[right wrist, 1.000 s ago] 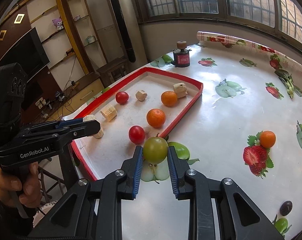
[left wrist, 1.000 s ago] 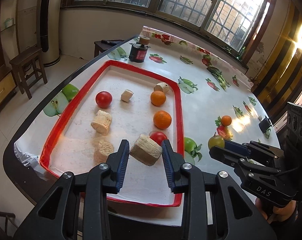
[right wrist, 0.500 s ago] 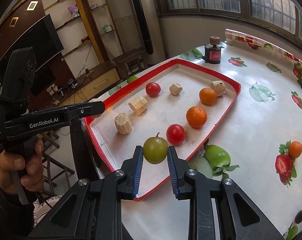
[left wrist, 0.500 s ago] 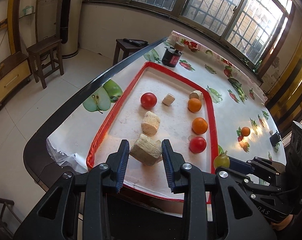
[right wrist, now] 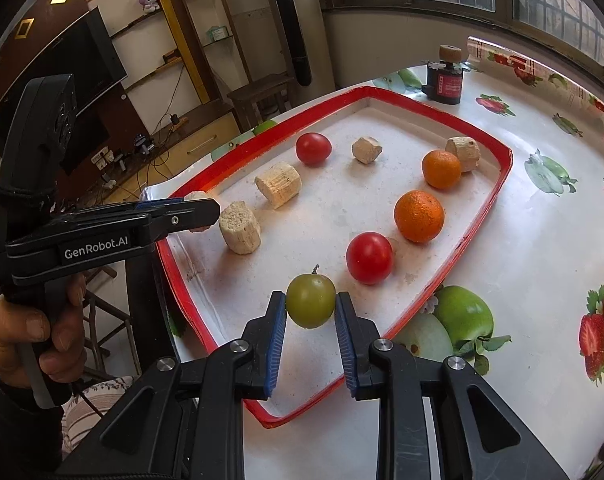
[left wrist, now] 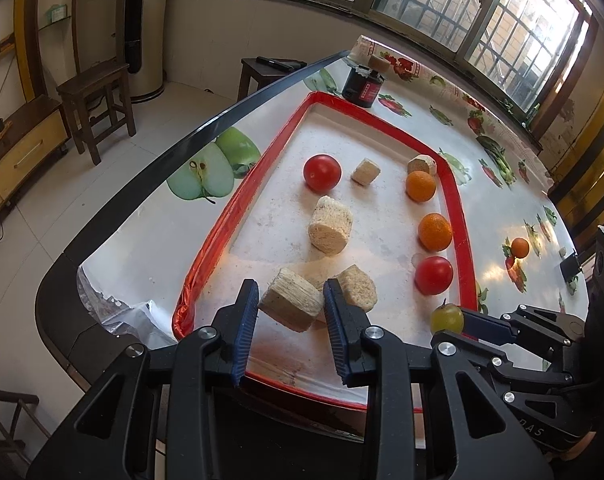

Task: Organize fruits
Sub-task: 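Open left tool to drop the block while right tool releases the grape in the tray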

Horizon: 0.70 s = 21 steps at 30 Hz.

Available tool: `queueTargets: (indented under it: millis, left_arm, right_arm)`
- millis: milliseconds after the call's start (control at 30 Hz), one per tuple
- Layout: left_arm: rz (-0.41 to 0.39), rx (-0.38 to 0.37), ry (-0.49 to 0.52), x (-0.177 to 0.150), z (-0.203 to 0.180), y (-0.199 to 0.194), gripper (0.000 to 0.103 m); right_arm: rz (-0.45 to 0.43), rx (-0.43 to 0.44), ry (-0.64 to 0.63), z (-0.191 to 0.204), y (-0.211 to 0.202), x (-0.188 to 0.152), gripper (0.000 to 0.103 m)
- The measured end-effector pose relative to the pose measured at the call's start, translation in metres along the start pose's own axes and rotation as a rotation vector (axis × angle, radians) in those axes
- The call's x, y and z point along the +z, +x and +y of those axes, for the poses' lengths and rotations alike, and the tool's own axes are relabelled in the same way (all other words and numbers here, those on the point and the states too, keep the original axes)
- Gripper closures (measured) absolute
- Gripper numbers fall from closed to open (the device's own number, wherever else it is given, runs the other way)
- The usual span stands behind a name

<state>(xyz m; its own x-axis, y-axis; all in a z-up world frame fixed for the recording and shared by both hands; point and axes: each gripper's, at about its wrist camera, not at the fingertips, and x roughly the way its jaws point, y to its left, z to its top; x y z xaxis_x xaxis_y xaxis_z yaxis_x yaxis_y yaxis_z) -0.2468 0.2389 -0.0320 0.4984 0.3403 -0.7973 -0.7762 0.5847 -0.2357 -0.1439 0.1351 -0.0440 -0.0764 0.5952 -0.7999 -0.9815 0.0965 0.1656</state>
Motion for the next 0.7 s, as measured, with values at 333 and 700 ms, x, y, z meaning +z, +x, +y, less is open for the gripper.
queueTargets:
  millis: [333,700]
  left_arm:
    - [0.012,0.036,0.013,0.000,-0.001,0.004,0.072]
    - [-0.009,0.061,0.006,0.001,-0.005,-0.007,0.051]
  right_arm:
    - [0.027,0.002,0.005,-0.002,0.014,0.000,0.076]
    - [-0.013,-0.003,0.009,-0.004,-0.006,-0.004,0.066]
